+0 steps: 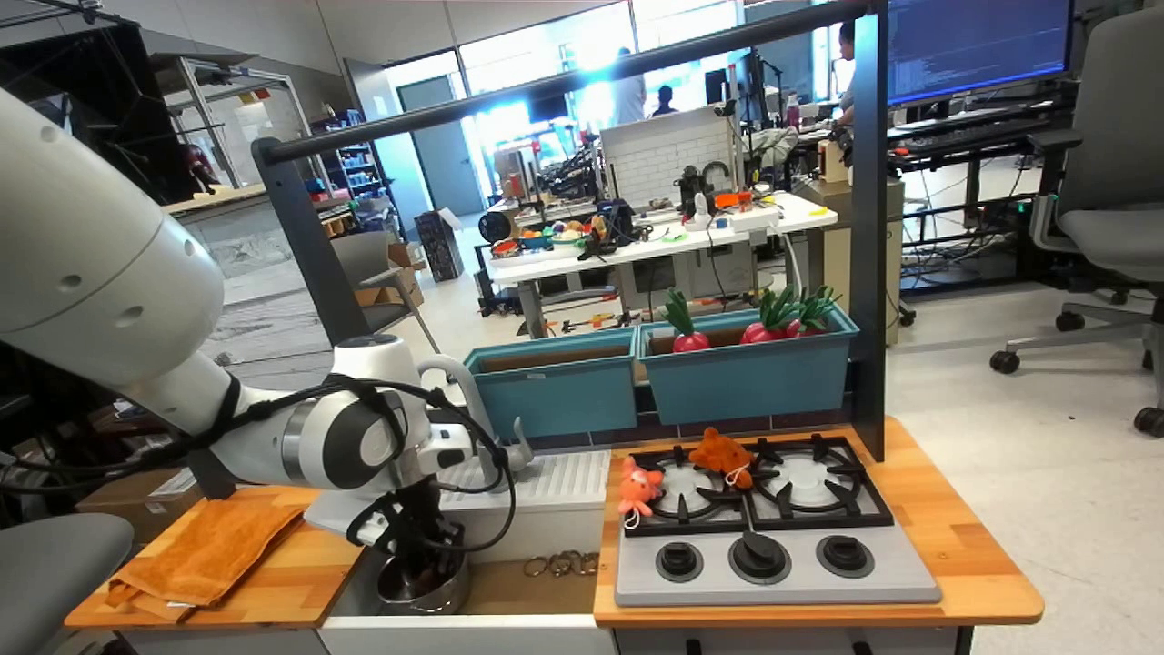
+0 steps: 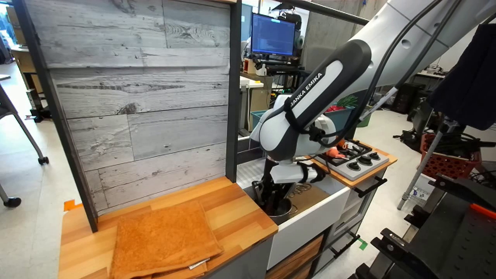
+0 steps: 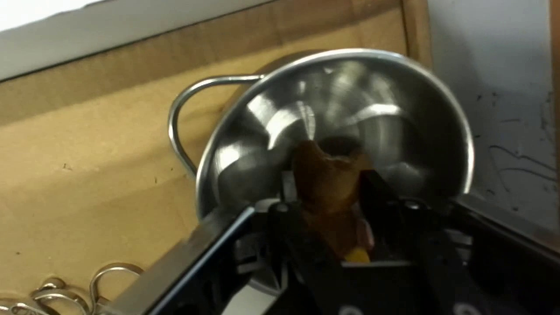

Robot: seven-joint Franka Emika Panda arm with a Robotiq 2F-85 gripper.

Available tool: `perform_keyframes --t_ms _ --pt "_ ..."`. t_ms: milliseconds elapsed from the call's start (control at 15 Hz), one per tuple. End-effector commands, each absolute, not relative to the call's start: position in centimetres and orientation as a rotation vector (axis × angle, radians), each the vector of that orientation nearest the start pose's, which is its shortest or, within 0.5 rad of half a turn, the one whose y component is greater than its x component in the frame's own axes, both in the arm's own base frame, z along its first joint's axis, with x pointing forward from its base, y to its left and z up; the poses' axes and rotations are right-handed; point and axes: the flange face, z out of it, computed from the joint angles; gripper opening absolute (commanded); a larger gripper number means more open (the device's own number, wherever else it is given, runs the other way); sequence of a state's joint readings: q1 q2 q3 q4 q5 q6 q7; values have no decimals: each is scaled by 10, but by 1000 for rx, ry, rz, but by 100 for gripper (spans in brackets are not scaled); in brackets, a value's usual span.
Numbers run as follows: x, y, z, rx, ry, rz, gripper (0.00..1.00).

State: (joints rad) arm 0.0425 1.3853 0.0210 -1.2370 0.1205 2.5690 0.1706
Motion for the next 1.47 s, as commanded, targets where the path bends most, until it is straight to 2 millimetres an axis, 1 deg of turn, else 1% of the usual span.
perform_keyframes --t_ms 0,67,133,267,400,467,533,667,800,867,933,1000,1133,1200,1333,1400 --pt "675 44 -94 -3052 343 113 12" --pt "674 46 -92 -3047 331 112 3" --pt "673 50 -89 -3042 316 111 1" --pt "669 63 -81 -3026 279 124 0" --pt "658 79 -65 -3026 266 201 1" --pt "649 89 -51 -3034 246 235 1" --pt "642 93 -37 -3059 237 239 1" --pt "634 104 -13 -3089 214 234 1" --pt "624 119 13 -3115 165 193 1" --pt "619 127 27 -3114 110 149 1" --pt "614 136 41 -3107 76 117 1" --pt "609 149 55 -3084 47 49 1" --pt "613 167 71 -3045 7 -39 1" --pt "616 176 74 -3024 2 -73 1" --pt "629 183 73 -3000 1 -124 1" --pt "637 182 69 -2998 17 -132 1"
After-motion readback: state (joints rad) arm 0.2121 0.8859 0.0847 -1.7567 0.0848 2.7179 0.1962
